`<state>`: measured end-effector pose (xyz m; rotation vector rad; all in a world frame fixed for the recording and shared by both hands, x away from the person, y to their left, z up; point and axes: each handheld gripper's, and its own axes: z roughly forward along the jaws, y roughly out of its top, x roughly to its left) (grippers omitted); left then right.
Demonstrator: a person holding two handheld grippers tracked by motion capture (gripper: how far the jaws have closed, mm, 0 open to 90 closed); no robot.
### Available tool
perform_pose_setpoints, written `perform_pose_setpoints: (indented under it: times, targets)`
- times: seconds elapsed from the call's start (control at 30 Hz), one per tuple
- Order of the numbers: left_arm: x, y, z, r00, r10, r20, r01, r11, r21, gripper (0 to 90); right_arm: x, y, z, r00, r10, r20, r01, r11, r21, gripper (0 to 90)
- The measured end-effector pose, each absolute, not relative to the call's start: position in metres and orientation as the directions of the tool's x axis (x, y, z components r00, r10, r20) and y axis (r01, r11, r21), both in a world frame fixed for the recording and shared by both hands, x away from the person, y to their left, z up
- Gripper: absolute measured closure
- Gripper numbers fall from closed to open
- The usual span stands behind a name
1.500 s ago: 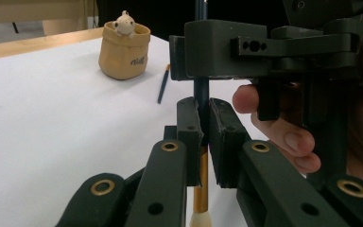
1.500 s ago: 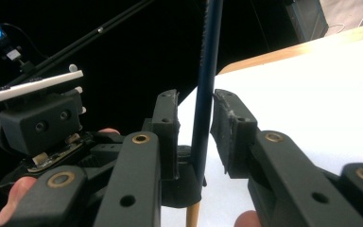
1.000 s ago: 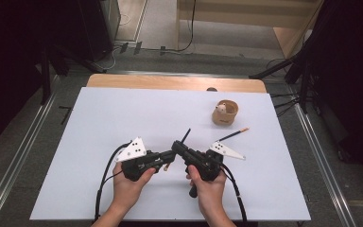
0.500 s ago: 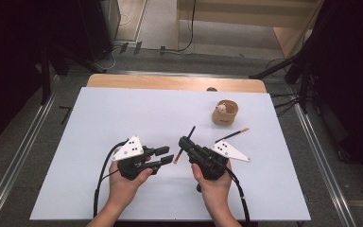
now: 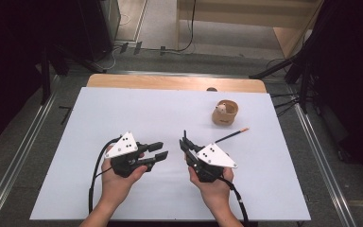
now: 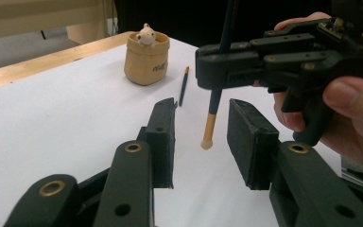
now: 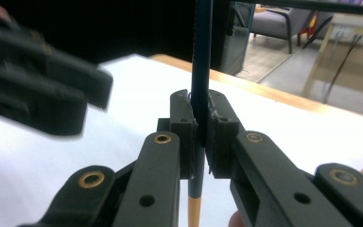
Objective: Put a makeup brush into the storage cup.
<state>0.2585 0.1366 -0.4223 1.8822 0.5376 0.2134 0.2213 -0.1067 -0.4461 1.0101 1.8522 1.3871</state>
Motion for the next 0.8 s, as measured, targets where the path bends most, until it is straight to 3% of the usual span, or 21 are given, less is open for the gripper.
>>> perform_pose_setpoints:
  times: [0.2, 0.27, 0.63, 0.8]
  targets:
    - [0.258, 0.14, -0.417, 0.871, 0.481, -0.099, 0.264, -0.288, 0.921, 62.1, 0.221, -0.098, -0.45, -0.51, 0.837, -0.198, 0.172, 0.325, 0.93, 85.0]
    - [0.258, 0.14, -0.415, 0.87, 0.484, -0.094, 0.262, -0.294, 0.919, 60.9, 0.22, -0.092, -0.452, -0.505, 0.807, -0.305, 0.139, 0.425, 0.895, 85.0]
    - [0.257, 0.136, -0.411, 0.863, 0.499, -0.083, 0.278, -0.331, 0.902, 58.2, 0.217, -0.075, -0.461, -0.46, 0.679, -0.573, 0.043, 0.661, 0.749, 84.9]
    - [0.256, 0.133, -0.411, 0.863, 0.498, -0.079, 0.284, -0.351, 0.892, 59.5, 0.215, -0.069, -0.465, -0.427, 0.631, -0.648, 0.012, 0.72, 0.694, 85.0]
